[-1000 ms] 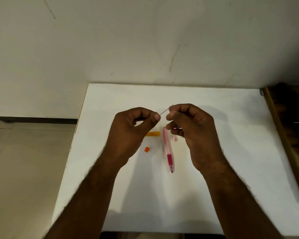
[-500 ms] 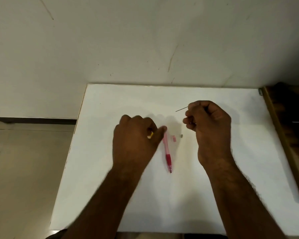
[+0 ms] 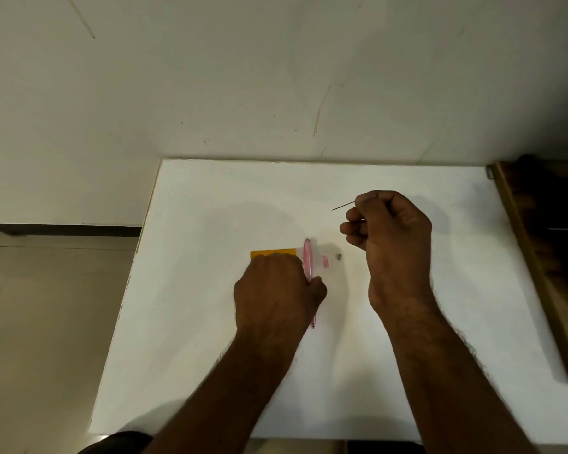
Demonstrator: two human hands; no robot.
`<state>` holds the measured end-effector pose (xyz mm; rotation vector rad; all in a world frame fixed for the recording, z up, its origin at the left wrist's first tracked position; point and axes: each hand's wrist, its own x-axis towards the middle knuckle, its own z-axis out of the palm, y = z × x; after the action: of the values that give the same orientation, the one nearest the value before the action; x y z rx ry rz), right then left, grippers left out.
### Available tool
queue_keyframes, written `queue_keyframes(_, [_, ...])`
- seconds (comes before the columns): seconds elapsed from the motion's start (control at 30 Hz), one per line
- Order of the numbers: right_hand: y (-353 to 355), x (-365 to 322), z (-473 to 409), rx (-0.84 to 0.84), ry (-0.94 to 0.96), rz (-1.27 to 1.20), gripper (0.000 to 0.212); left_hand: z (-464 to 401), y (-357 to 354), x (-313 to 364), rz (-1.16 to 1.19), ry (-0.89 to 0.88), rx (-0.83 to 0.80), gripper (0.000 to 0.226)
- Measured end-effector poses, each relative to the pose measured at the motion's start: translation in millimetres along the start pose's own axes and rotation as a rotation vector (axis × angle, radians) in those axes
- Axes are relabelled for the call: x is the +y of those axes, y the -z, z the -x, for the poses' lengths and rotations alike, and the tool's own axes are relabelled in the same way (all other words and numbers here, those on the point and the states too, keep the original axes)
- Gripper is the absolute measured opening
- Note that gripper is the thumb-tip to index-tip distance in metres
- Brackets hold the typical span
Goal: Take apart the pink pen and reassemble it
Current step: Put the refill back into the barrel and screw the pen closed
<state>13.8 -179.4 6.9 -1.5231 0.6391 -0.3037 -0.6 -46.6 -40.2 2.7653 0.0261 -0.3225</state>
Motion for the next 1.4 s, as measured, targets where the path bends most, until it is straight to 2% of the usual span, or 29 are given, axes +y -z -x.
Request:
queue_keyframes(0.13, [-0.7, -1.7, 1.8, -0.007, -0.019, -0.055, 0.018, -0.1, 16.1, 3.8, 0.063, -0.033, 0.013, 0.037])
queue_keyframes(0.3, [-1.7, -9.7, 5.1, -0.095, -0.058, -0.318, 0.018, -1.3, 45.3, 0.2, 0.212, -0.201, 0.302, 0.021])
queue_keyframes(0.43, [-5.5, -12.1, 10.0, -0.186, -0.069, -0.453, 0.016, -4.0, 56.2, -7.5, 0.301, -0.227, 0.344, 0.015])
queue_keyframes(0.7, [-6.3, -10.9, 10.4, -0.211, 0.0, -0.438, 0.015, -6.9, 60.8, -12.3, 0.305, -0.309, 0.414, 0.014])
queue_keyframes(1.4, [-9.0, -10.0, 11.5, -0.199, 0.043, -0.379, 0.019, -21.8, 57.4, -29.4, 0.272, -0.447, 0.513, 0.017])
